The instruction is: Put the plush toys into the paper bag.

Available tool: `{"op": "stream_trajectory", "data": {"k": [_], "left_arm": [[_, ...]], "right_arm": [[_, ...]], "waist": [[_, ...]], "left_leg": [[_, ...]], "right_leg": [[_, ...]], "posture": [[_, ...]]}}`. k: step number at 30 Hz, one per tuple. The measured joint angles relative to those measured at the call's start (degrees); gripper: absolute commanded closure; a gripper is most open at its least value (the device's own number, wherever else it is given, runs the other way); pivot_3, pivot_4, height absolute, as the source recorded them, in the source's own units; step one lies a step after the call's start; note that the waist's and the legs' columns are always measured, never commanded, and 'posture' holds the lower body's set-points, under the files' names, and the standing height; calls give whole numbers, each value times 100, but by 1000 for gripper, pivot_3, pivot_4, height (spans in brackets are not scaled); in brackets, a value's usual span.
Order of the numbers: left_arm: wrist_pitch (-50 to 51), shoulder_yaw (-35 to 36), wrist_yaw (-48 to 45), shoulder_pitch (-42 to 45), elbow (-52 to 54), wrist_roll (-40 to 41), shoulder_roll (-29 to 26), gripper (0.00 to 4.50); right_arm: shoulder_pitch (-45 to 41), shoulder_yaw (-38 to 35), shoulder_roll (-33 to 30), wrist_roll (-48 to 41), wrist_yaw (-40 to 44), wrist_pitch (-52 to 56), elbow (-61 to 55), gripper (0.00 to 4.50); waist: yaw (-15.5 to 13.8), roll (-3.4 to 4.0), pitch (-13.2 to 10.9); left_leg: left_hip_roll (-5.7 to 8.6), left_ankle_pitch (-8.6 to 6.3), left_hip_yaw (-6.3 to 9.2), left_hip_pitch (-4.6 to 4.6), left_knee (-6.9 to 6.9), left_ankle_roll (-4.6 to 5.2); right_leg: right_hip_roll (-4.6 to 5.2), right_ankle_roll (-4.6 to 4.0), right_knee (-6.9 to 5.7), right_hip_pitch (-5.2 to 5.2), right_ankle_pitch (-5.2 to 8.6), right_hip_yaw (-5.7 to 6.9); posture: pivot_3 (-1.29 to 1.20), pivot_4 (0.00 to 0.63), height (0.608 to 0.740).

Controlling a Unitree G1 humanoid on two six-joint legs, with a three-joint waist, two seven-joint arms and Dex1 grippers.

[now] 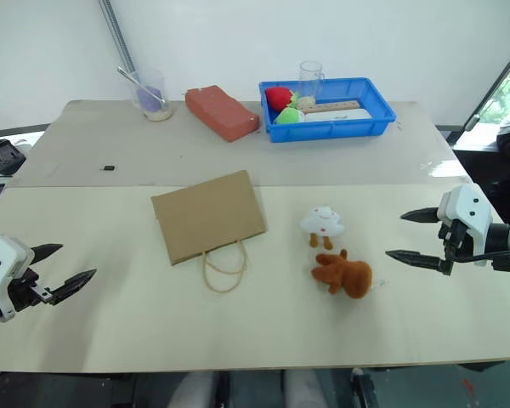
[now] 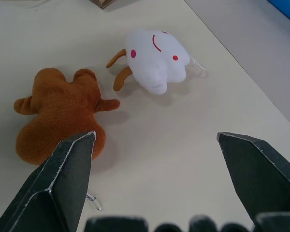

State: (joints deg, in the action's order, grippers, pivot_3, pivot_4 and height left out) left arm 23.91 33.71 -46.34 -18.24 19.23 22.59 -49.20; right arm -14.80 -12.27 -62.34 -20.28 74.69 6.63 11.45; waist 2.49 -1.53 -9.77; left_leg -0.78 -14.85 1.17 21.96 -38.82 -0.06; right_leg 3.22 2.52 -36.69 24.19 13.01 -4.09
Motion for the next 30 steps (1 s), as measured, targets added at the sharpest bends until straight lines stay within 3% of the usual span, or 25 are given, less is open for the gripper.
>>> {"op": "stream_trajectory", "data": {"k": [22, 26, 30], "left_arm": [[-481, 241, -499, 31, -142, 47, 117, 88], [-417, 303, -684, 283, -204, 345, 98, 88], [-402, -212, -1062, 643, 151, 475, -237, 88]], "right_arm": [[-76, 62, 121, 12, -109, 1, -87, 0], [-84, 62, 136, 31, -140, 0, -87, 0], [-104, 61, 189, 51, -211, 1, -130, 0]], "waist": [[0, 0, 0], [-3, 0, 0], [-32, 0, 0]], "left_leg": [[0, 0, 0, -1, 0, 0], [1, 0, 0, 1, -3, 0], [4, 0, 2, 4, -4, 0]], "right_leg": [[0, 0, -1, -1, 0, 0], [1, 0, 0, -1, 0, 0], [1, 0, 0, -3, 0, 0]], "posture": [[0, 150, 740], [0, 150, 740], [0, 150, 740]]}}
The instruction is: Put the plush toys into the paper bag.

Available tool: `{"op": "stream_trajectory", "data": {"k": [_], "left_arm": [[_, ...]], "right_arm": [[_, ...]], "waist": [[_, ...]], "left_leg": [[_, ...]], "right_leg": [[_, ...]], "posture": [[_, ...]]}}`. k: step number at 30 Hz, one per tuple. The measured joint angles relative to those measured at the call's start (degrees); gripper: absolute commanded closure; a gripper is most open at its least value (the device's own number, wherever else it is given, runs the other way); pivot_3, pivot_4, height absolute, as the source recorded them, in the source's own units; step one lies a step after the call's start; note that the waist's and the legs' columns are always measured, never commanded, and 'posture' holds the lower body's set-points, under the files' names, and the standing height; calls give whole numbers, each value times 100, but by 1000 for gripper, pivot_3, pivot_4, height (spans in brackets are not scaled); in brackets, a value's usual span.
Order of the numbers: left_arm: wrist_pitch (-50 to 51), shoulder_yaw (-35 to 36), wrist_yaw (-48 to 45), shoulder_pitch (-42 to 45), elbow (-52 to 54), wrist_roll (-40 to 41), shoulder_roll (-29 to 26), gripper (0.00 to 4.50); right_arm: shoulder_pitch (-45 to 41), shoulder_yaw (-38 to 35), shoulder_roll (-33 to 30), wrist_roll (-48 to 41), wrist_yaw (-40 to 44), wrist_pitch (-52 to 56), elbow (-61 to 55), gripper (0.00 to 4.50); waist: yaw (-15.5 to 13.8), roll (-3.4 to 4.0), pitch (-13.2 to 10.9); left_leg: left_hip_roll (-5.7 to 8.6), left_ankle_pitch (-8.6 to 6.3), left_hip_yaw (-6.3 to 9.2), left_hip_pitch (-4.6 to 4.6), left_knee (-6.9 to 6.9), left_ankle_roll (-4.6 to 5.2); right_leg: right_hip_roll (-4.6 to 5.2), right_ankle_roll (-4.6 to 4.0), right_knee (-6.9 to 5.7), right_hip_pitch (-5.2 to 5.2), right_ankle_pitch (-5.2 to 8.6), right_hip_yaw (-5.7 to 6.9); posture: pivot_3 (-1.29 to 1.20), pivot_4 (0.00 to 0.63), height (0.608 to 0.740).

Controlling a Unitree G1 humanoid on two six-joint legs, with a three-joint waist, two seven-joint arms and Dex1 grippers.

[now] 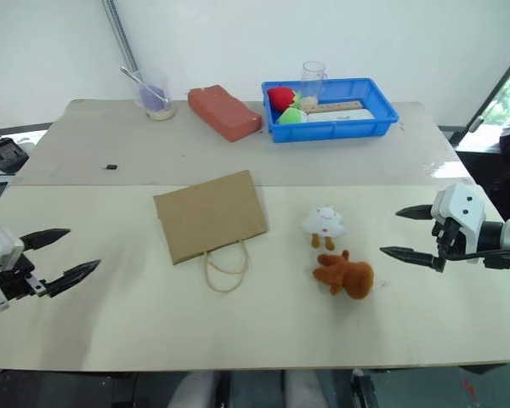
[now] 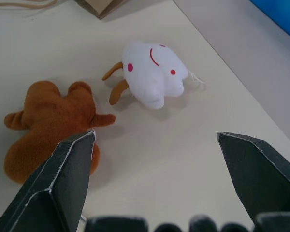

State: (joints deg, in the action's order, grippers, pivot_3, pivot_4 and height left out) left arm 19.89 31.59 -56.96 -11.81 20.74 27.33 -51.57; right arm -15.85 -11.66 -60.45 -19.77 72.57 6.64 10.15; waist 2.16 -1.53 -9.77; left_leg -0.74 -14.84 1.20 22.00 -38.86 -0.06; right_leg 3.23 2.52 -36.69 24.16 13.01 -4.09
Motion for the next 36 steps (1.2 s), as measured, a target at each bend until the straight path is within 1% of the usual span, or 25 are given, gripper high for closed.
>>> {"op": "stream_trajectory", "data": {"k": [1, 3, 6, 9, 12, 16, 20, 21, 22, 23, 24, 26, 27, 28, 30, 31, 36], "left_arm": [[8, -138, -79, 57, 113, 24, -49, 88], [-11, -666, -319, 270, 316, 28, -210, 88], [-176, -1519, -502, 751, 389, -121, -212, 88], [-525, -2438, -505, 1524, 221, -603, 29, 88], [-914, -3233, -515, 2024, -170, -1058, 357, 88], [-1348, -3822, -443, 2490, -750, -1606, 748, 88], [-1849, -4163, -356, 2770, -1307, -1986, 1099, 88], [-1937, -4200, -353, 2805, -1401, -2043, 1154, 314], [-2057, -4243, -351, 2848, -1530, -2075, 1204, 635], [-2123, -4271, -356, 2874, -1599, -2082, 1242, 960], [-2178, -4279, -368, 2887, -1651, -2080, 1284, 1383], [-2291, -4314, -430, 2888, -1718, -2078, 1302, 2418], [-2326, -4323, -467, 2888, -1735, -2073, 1301, 2822], [-2350, -4326, -516, 2888, -1753, -2061, 1301, 3451], [-2353, -4326, -583, 2888, -1790, -2043, 1301, 4338], [-2351, -4326, -619, 2892, -1800, -2029, 1302, 4435], [-2236, -4334, -956, 3045, -1839, -1816, 1313, 4435]], "right_arm": [[4, -1, 13, -3, -12, 2, -52, 0], [56, -25, 23, -67, -28, 87, -234, 0], [310, -124, 18, -302, -40, 449, -777, 0], [871, -283, -113, -838, 13, 1251, -1854, 0], [1105, -393, -191, -1430, -44, 1963, -3002, 0], [1111, -458, -136, -1778, -405, 2446, -3649, 0], [1025, -473, -35, -1982, -727, 2701, -3882, 0], [1027, -473, -27, -1980, -764, 2724, -3904, 0], [1037, -473, -2, -1980, -793, 2730, -3910, 0], [1061, -473, 15, -1978, -809, 2731, -3918, 0], [1097, -472, 19, -1974, -823, 2730, -3931, 0], [1199, -469, 26, -1953, -853, 2729, -3952, 0], [1225, -467, 46, -1929, -874, 2726, -3954, 0], [1246, -458, 80, -1882, -918, 2719, -3957, 0], [1261, -444, 125, -1811, -977, 2714, -3966, 0], [1261, -435, 151, -1767, -1016, 2712, -3980, 0], [1270, -139, 283, -1390, -1317, 2605, -3997, 0]], "waist": [[3, 0, 0], [9, 1, 0], [4, 0, 0], [-24, 5, 2], [13, 3, 2], [-8, 1, 1], [-33, 0, 1], [-41, 0, 1], [-50, 0, 1], [-64, 0, 1], [-75, 0, 1], [-93, 0, 1], [-99, 0, 1], [-105, 0, 1], [-110, 0, 1], [-112, 0, 1], [-115, 0, 1]], "left_leg": [[0, 0, -2, 1, 1, 0], [1, 0, -1, 0, 2, 0], [0, 0, 5, 1, 1, 0], [4, 0, 7, 2, 0, 0], [0, 0, 7, 1, -2, 0], [2, 0, 11, 3, -6, 1], [4, 0, 13, 12, -9, 1], [4, 0, 13, 12, -8, 1], [4, 0, 13, 12, -8, 1], [4, 0, 13, 14, -8, 1], [4, 0, 13, 13, -8, 1], [4, 0, 12, 14, -8, 1], [4, 0, 12, 13, -8, 1], [5, 0, 12, 13, -9, 1], [4, 0, 12, 12, -9, 1], [4, 0, 12, 13, -9, 1], [6, 0, 12, 14, -10, 1]], "right_leg": [[1, 0, 0, 1, 0, -2], [0, 0, -1, 2, 0, -3], [-5, 0, -4, 1, 0, 0], [-4, 1, -7, -1, 0, -2], [-8, 1, -6, -2, -1, -3], [-9, 2, -6, -4, -1, -1], [-9, 3, -3, 1, -1, 0], [-8, 4, -2, 0, -1, 0], [-8, 4, -3, 1, -1, 0], [-8, 4, -2, 2, -1, 0], [-7, 4, -3, 2, -1, -1], [-8, 4, -2, 1, -1, 0], [-7, 5, -2, 1, -1, -1], [-7, 5, -2, 1, -1, -1], [-7, 5, -2, 0, -1, -1], [-7, 5, -2, 1, -1, 0], [-7, 6, -2, 1, -1, 0]], "posture": [[0, 150, 740], [0, 150, 740], [0, 150, 740], [0, 150, 740], [0, 150, 740], [0, 150, 740], [0, 150, 740], [0, 150, 740], [0, 150, 740], [0, 150, 740], [0, 150, 740], [0, 150, 740], [0, 150, 740], [0, 150, 740], [0, 150, 740], [0, 150, 740], [0, 150, 740]]}}
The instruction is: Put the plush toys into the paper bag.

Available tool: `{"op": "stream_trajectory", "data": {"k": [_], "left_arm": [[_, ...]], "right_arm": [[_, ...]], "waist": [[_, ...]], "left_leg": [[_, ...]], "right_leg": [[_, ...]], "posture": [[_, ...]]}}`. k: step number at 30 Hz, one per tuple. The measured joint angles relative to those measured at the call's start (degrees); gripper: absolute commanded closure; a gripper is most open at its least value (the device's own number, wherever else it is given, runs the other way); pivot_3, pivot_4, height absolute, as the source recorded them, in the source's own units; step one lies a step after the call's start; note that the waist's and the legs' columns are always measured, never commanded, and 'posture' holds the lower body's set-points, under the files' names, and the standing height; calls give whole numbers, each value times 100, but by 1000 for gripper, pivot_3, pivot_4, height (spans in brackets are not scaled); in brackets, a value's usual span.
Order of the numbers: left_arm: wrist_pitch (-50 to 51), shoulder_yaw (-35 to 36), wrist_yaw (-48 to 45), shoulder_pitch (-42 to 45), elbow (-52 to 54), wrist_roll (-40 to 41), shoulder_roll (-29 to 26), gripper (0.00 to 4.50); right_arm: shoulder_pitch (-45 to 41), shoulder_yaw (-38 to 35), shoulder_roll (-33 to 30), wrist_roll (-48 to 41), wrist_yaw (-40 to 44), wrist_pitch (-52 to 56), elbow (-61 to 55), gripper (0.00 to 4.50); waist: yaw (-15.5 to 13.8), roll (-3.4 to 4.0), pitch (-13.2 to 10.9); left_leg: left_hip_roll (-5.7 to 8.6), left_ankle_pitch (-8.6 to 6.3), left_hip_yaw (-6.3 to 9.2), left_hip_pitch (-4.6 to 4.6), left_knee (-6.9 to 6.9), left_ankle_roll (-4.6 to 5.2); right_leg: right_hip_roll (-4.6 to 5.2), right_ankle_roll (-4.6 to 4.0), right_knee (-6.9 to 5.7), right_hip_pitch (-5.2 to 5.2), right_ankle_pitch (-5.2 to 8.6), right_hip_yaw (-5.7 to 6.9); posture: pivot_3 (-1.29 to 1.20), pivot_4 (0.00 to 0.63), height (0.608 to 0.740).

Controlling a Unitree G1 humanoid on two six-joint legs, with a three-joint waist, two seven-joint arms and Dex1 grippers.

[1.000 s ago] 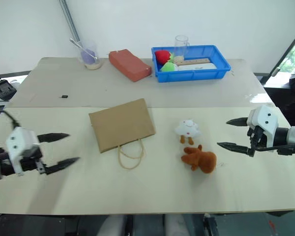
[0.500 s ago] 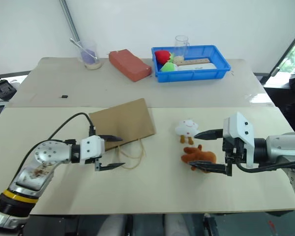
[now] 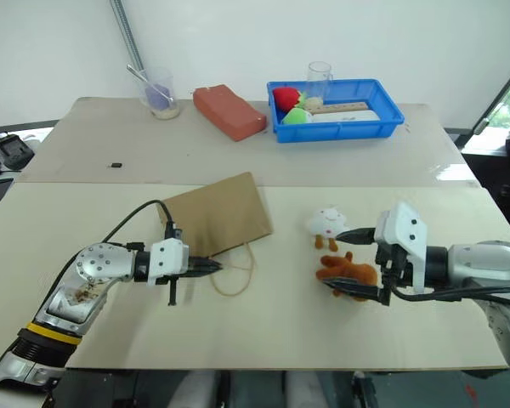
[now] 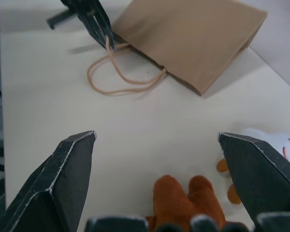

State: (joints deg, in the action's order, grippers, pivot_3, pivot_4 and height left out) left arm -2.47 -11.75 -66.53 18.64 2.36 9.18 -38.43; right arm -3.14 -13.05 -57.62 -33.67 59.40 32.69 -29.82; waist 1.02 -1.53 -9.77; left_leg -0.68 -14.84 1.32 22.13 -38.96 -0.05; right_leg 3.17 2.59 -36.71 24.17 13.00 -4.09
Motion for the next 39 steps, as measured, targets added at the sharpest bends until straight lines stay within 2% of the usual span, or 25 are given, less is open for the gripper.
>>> {"op": "stream_trajectory", "data": {"k": [4, 8, 9, 10, 14, 15, 21, 28, 39], "left_arm": [[242, -30, -161, 150, -48, 113, 87, 4435], [1115, 19, -178, 486, -38, 611, 233, 4435], [1512, 97, -163, 640, -6, 843, 265, 4500], [1784, 181, -151, 772, 55, 1015, 275, 4500], [3154, 549, -19, 1319, 191, 1830, 280, 4500], [3548, 649, 67, 1446, 194, 2051, 294, 4500], [4758, 939, 535, 1727, 263, 2728, 545, 4500], [5183, 1009, 927, 1738, 408, 2989, 728, 4500], [5382, 1024, 1198, 1725, 641, 3144, 825, 4500]], "right_arm": [[1, 85, 103, 95, -113, 1, -25, 0], [4, 192, 309, 78, -282, 33, -275, 0], [2, 281, 402, 76, -356, 44, -354, 527], [3, 381, 480, 74, -405, 57, -405, 756], [-99, 846, 870, 151, -716, 70, -429, 2137], [-255, 1038, 1107, 239, -883, 68, -408, 2577], [-988, 2067, 2224, 1138, -1654, -187, 220, 4451], [-1625, 2878, 3124, 2136, -2089, -852, 1625, 4451], [-2129, 3081, 3954, 2794, -2227, -1643, 2957, 4451]], "waist": [[-6, 0, 0], [-7, 0, 0], [-6, -1, 0], [-1, -1, 0], [21, -1, 0], [47, -2, 0], [118, -4, 1], [128, -4, 1], [150, -4, 1]], "left_leg": [[0, 0, 2, 0, 0, 0], [-1, 0, 8, 4, -4, 0], [-1, 0, 10, 7, -6, 0], [-1, 0, 10, 8, -7, 0], [-1, 0, 11, 3, -6, 0], [-2, 0, 13, 4, -7, 0], [-2, 1, 17, 3, -7, -1], [0, 2, 20, 4, -7, -2], [1, 2, 21, 3, -5, -3]], "right_leg": [[-1, 0, 0, -1, 0, 1], [-3, 1, -2, -1, 0, 5], [-4, 2, -3, 0, 0, 7], [-4, 2, -3, 2, 0, 7], [-5, 3, -7, 0, 1, 6], [-7, 3, -7, 1, 1, 7], [-9, 1, -13, 5, 0, 7], [-7, 0, -21, 11, 0, 8], [-5, -2, -27, 14, -1, 7]], "posture": [[0, 150, 740], [0, 150, 740], [0, 150, 740], [0, 150, 740], [0, 150, 740], [0, 150, 740], [0, 150, 740], [0, 150, 740], [0, 150, 740]]}}
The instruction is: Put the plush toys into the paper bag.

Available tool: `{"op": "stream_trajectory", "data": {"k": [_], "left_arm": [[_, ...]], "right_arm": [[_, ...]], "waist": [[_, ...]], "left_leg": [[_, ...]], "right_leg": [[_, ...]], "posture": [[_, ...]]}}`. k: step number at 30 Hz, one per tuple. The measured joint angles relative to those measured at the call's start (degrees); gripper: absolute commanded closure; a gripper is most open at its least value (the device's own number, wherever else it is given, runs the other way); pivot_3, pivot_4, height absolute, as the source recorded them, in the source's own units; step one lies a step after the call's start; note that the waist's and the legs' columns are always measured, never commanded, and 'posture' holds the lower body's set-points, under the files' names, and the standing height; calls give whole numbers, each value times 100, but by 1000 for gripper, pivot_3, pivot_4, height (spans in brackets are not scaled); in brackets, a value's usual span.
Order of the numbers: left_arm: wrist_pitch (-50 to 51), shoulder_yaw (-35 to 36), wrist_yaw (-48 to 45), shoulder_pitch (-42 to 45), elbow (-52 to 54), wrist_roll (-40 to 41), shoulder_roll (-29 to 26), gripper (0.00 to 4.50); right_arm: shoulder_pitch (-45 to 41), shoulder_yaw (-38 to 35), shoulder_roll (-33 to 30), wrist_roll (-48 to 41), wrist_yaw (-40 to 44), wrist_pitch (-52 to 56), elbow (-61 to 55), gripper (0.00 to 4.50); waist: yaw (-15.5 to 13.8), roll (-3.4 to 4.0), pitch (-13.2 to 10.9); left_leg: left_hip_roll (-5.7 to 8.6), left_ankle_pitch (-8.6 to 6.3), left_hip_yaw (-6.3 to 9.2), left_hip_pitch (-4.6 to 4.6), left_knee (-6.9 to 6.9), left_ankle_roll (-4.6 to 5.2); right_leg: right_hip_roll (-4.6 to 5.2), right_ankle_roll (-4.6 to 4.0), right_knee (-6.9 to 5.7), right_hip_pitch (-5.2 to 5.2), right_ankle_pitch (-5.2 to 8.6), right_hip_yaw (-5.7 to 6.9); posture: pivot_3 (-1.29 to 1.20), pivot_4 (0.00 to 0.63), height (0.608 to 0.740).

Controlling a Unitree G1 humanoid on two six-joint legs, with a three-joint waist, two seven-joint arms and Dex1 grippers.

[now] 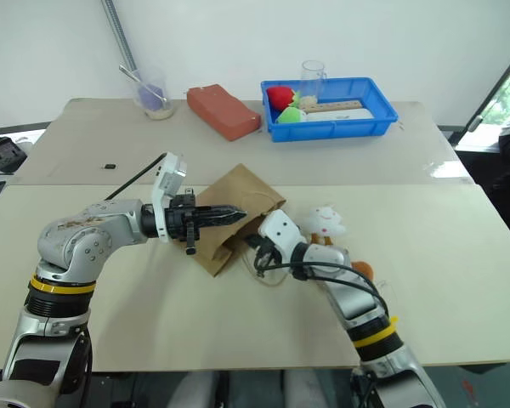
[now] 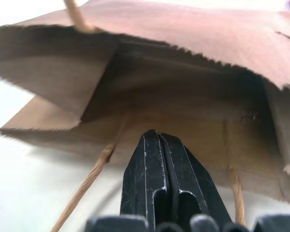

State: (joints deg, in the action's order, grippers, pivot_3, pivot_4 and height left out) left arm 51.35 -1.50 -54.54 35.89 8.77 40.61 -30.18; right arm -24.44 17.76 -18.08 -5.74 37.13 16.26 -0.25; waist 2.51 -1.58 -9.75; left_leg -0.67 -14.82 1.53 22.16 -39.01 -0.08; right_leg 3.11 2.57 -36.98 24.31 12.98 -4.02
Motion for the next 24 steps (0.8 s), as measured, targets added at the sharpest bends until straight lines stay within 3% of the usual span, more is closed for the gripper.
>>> {"op": "stream_trajectory", "data": {"k": [13, 24], "left_arm": [[122, 181, 266, 87, 10, 129, 10, 4500], [-498, 859, 659, 1219, -615, -141, -353, 4500]], "right_arm": [[-492, -1, 1020, 542, -644, -714, 1694, 4451], [-520, -74, 1271, 639, -1007, -434, 1744, 4451]], "waist": [[15, 0, 0], [68, -4, 3]], "left_leg": [[-1, 1, 2, -6, 3, -2], [-4, 9, 3, -27, 6, -15]], "right_leg": [[2, -2, -4, 0, -1, 0], [-4, -10, -13, -10, -6, 1]], "posture": [[0, 150, 740], [0, 150, 740]]}}
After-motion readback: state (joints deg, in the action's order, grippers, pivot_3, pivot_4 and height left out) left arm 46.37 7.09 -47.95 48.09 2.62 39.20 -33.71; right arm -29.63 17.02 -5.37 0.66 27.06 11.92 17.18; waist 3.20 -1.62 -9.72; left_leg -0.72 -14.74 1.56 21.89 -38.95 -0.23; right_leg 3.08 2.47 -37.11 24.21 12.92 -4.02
